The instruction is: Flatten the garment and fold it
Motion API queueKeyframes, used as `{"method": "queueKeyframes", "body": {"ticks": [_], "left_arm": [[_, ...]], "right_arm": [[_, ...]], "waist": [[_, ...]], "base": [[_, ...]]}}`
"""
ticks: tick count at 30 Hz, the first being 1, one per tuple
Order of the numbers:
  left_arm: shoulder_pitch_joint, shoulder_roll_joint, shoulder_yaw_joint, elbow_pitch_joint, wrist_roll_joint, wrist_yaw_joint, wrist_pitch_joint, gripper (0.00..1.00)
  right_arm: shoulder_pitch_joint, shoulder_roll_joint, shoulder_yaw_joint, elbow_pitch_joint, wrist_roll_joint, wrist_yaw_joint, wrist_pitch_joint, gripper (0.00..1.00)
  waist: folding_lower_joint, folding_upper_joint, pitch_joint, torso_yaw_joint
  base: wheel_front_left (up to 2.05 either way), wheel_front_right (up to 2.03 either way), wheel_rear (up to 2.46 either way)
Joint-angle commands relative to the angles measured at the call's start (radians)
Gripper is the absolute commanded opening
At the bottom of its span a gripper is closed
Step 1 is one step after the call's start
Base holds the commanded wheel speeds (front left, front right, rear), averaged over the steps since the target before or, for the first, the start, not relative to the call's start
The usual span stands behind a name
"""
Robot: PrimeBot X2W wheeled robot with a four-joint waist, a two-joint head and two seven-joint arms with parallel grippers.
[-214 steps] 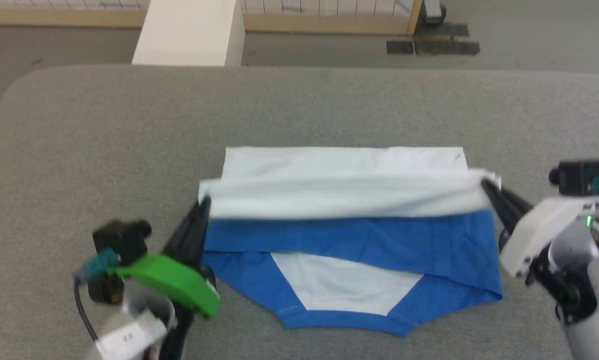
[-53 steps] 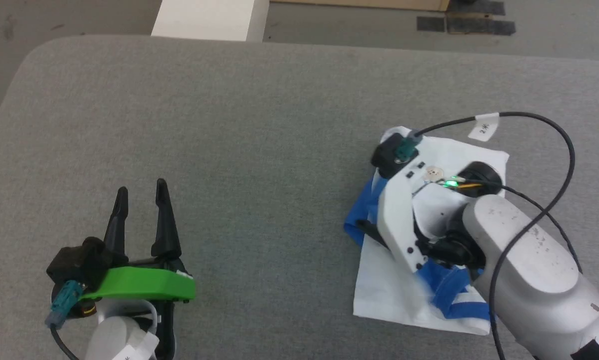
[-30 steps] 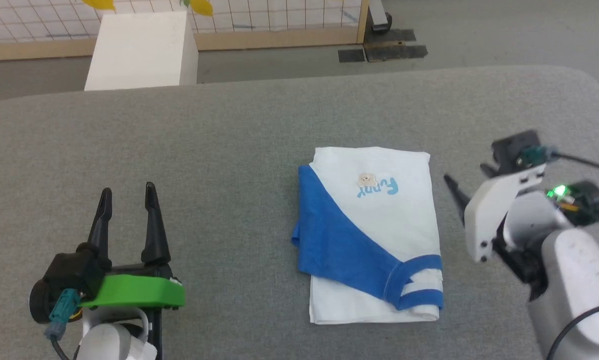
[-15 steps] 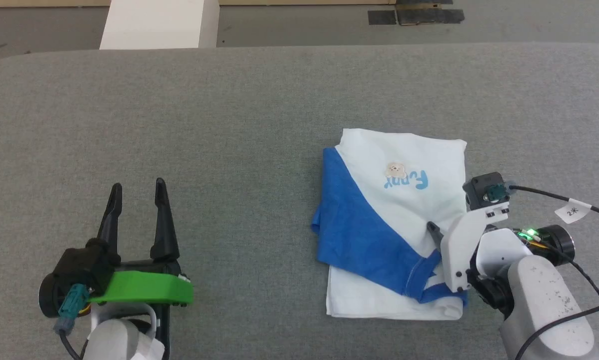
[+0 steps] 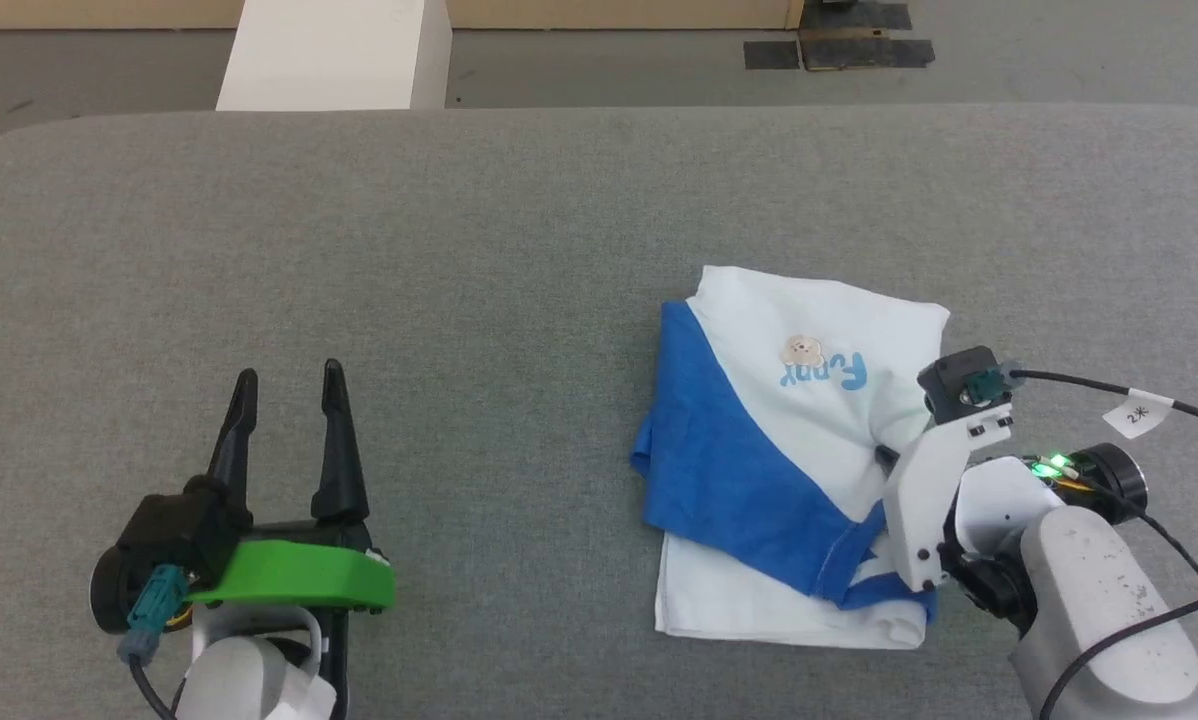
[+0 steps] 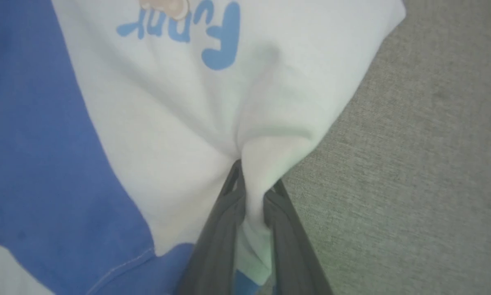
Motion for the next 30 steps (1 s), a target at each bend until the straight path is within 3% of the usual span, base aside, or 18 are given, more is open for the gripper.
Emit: {"method": "queueKeyframes", "body": {"ticks": [1, 3, 8, 12, 14, 22, 30], "left_arm": [[-0.011, -0.004, 0.0, -0.006, -0.002, 0.002, -0.004, 1.0], [-0.011, -0.004, -0.001, -0.017, -0.002, 0.004, -0.004, 1.0], [-0.032, -0.004, 0.001, -0.054, 0.008, 0.007, -0.004, 1.0], [-0.068, -0.001, 0.006, -0.085, 0.023, 0.009, -0.004, 1.0], [-0.088, 0.002, 0.003, -0.096, 0.033, 0.008, -0.004, 1.0], [-0.159, 0.027, -0.013, -0.126, 0.068, 0.009, 0.004, 1.0], [-0.167, 0.046, -0.009, -0.151, 0.075, 0.02, 0.026, 1.0]], "right_arm": [[0.008, -0.04, 0.027, 0.001, 0.026, -0.002, 0.013, 0.0], [0.002, -0.114, 0.109, -0.03, 0.067, -0.002, 0.019, 0.0], [-0.053, -0.402, 0.3, -0.128, 0.186, -0.002, 0.044, 0.0], [-0.129, -0.607, 0.371, -0.156, 0.262, -0.002, 0.027, 0.0], [-0.168, -0.68, 0.383, -0.147, 0.287, -0.002, 0.003, 0.0], [-0.275, -0.841, 0.394, -0.026, 0.371, -0.002, -0.086, 0.0], [-0.345, -0.872, 0.338, 0.149, 0.392, -0.002, -0.151, 0.0]], "waist": [[0.0, 0.0, 0.0, -0.012], [0.0, 0.0, 0.011, -0.027], [0.0, 0.0, 0.087, -0.08], [0.0, 0.0, 0.165, -0.12], [0.0, 0.0, 0.201, -0.131], [0.0, 0.0, 0.313, -0.128], [0.0, 0.0, 0.362, -0.106]], "base": [[0.0, 0.0, 0.0], [0.0, 0.0, 0.0], [0.0, 0.0, 0.0], [0.0, 0.0, 0.0], [0.0, 0.0, 0.0], [0.0, 0.0, 0.0], [0.0, 0.0, 0.0]]}}
